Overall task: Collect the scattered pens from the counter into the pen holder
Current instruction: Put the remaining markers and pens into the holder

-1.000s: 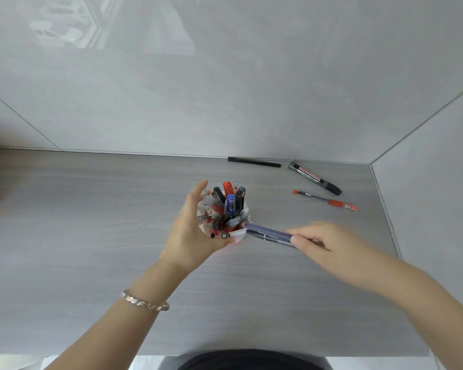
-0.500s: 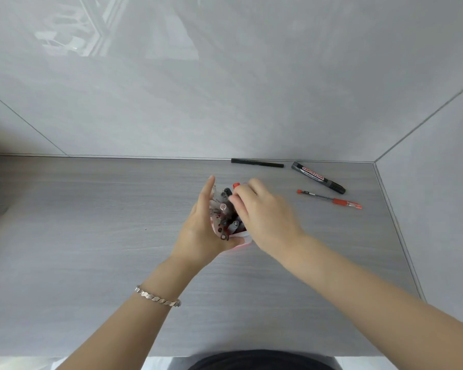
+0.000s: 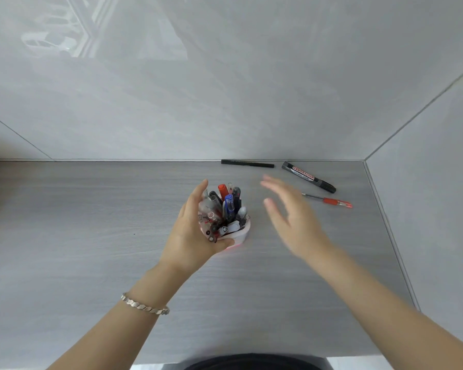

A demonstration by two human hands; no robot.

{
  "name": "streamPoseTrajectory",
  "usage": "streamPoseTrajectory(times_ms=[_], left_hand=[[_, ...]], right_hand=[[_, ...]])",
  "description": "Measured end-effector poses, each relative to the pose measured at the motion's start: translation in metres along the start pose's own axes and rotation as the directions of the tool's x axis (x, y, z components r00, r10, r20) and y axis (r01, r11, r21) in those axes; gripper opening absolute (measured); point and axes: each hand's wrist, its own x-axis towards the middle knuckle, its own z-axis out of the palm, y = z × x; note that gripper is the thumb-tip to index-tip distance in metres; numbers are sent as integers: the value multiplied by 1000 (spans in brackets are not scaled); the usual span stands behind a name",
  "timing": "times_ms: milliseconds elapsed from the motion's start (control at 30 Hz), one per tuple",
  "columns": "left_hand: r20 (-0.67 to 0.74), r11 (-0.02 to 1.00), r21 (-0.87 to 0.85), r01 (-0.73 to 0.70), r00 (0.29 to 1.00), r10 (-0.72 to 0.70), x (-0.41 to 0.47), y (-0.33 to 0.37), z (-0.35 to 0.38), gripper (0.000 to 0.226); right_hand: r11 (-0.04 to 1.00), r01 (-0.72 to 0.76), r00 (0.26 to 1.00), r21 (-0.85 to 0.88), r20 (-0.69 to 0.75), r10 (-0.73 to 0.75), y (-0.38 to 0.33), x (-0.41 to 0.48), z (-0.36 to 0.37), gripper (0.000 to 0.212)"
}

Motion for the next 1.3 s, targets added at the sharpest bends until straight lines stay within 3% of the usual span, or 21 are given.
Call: streamPoseTrajectory(times_ms=[67,167,233,433,633,733,833,933,1033,1167,1300], left_hand=[[6,1000,-9,16,1000,-16,1,2,1,107],[22,1000,16,-1,1000,1,8,5,5,108],[18,1000,24,-16,1000,16,14,7,8,107],[47,1000,-2,-6,999,6,24,12,11,107],[70,1000,-5,19,997,-18,25,6,8,108],[86,998,57,8,996,-13,23,10,5,109],[22,974,183,-133,991,131,21,20,7,101],[-18,894,372,-249,961,275,26,27,13,95],[-68,803,532,-270,931,358,35,30,21,71],[-101,883,378,-279,935,339,38,30,20,36],[-33,883,313,-350,925,379,39,20,18,35]], right_hand=[[966,-196,979,-171,-98,181,44,7,-18,32],[770,-463,882,-438,-144,449,100,11,-42,31],[713,-433,883,-551,-103,457,118,7,-49,25],[700,-245,905,-671,100,413,129,11,-44,22],[756,-465,878,-460,-130,460,130,48,-50,29],[704,-471,854,-531,-76,514,135,53,-48,37],[712,-463,868,-528,-106,485,134,42,-48,27],[789,-474,881,-391,-217,421,114,20,-54,14],[873,-450,877,-187,-280,392,82,-3,-68,10],[909,-392,903,145,-129,410,24,-17,-91,16],[910,-354,933,218,19,358,-21,-14,-92,16]])
